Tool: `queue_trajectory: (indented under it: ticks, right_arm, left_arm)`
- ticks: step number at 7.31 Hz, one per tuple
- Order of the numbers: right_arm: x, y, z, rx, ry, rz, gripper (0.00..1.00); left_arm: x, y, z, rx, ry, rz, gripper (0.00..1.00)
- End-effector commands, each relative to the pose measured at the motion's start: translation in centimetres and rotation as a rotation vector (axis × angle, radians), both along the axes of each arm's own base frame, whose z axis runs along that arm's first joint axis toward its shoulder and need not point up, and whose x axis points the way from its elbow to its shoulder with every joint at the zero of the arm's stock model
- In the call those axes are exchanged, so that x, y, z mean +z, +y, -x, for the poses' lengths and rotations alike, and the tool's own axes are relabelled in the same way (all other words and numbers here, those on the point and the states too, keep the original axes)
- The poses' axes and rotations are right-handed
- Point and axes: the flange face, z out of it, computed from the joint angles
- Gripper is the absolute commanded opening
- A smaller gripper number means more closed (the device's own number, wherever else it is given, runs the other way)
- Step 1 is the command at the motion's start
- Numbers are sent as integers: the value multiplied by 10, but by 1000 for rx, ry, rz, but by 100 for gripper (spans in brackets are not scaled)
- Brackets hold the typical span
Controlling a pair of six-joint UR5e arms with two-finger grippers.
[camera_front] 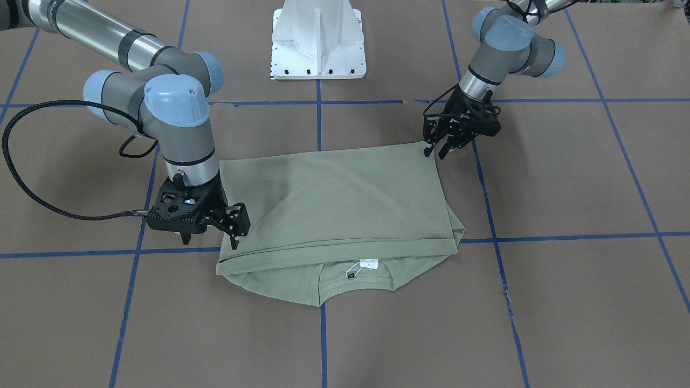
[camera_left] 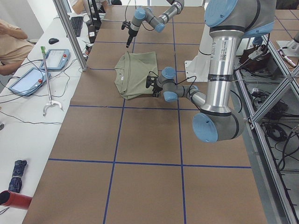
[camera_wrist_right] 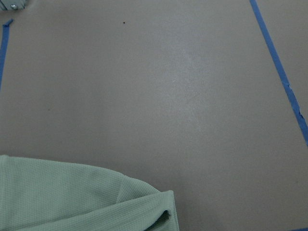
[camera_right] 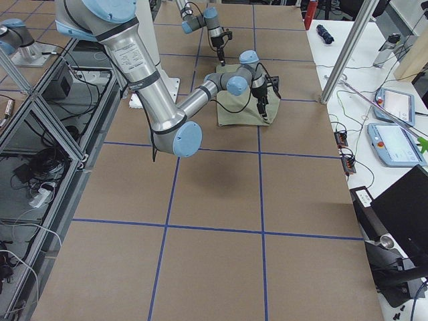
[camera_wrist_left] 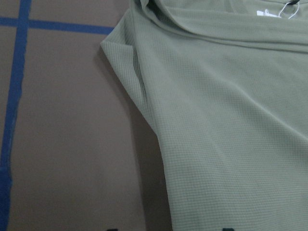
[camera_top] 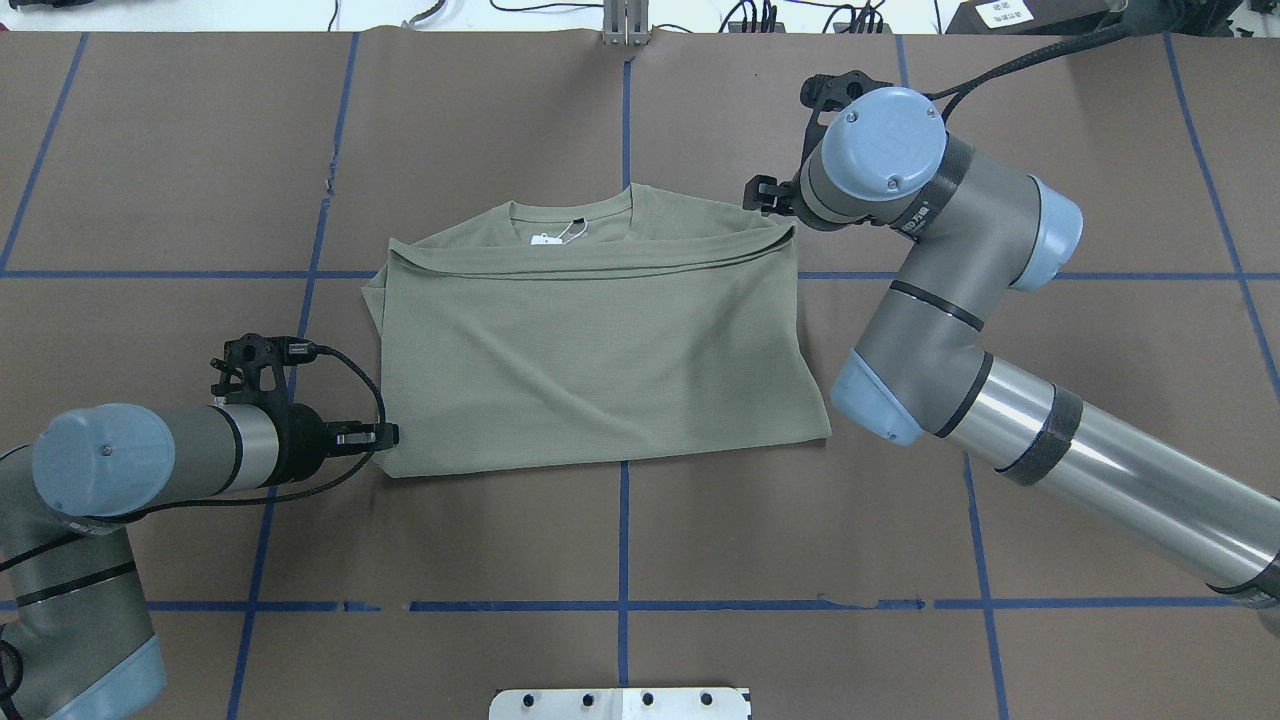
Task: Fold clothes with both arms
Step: 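Release the hem near the collar and lower the left gripper to the shirt edge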
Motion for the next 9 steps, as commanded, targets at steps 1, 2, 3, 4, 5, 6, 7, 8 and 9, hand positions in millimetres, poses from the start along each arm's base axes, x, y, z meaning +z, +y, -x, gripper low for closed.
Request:
queue_trajectory:
  ticks: [1,2,3,4,5,6,7,8,9]
  right_arm:
    - [-2,0,0,8,-5,3,100]
    - [-1,0,0,8,-4,4,100]
    - [-2,0,0,8,-6,2,100]
    - [-1,0,0,8,-5,3,100]
    - [-1,0,0,8,-5,3,100]
    - [-2,0,-1,9,-8,2,100]
    - [-7,2,-3,10,-17,-7,100]
    - [-8,4,-4,10,-19,-9,100]
    - [-7,4,-5,9,-17,-9,100]
  left_arm:
    - [-7,9,-4,12,17,2,46]
    - [-8,13,-7,21,19,2,46]
    - [-8,16,-9,24,21,8,46]
    - [-7,16,-9,24,20,8,31]
    - [-7,16,-9,23,18,8,3]
    - [-3,16,-8,22,10,8,0]
    - [-2,14,-5,20,6,3,0]
    - [-10,12,0,25,17,-13,0]
    - [-6,1,11,34,-17,-76,0]
